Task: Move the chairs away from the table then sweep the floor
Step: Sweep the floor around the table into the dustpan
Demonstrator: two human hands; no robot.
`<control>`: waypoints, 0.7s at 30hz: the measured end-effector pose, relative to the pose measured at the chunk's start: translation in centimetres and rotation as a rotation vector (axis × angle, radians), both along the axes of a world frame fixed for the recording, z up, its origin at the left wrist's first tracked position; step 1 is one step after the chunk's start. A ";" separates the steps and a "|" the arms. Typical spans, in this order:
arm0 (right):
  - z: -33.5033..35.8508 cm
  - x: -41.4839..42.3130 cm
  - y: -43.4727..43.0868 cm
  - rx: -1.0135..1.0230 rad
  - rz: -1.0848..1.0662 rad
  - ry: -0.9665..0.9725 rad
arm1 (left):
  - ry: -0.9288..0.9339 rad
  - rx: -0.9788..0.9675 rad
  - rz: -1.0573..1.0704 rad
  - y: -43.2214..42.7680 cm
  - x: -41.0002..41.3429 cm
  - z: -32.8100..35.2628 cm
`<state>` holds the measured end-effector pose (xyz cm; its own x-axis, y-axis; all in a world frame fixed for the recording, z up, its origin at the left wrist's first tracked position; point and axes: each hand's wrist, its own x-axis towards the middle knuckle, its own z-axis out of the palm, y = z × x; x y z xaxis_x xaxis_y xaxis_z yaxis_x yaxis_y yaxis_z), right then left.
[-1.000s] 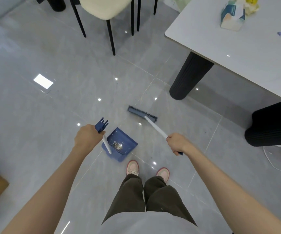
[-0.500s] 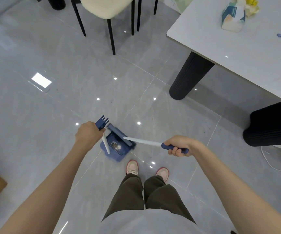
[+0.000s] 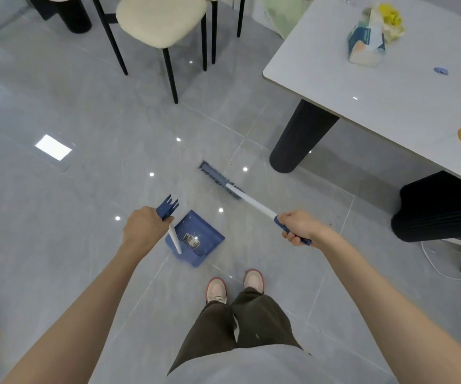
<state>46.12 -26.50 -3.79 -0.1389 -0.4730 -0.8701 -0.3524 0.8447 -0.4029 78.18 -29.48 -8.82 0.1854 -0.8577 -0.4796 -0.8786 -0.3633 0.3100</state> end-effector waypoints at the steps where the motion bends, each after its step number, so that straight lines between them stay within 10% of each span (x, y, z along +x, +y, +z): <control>1: -0.4 -0.2 -0.7 -0.024 0.000 0.015 | 0.007 0.003 0.007 -0.8 -0.4 0.2; 21: -8.8 -5.8 -24.4 -0.108 0.181 0.394 | -0.008 0.014 -0.003 -21.7 -8.0 -0.4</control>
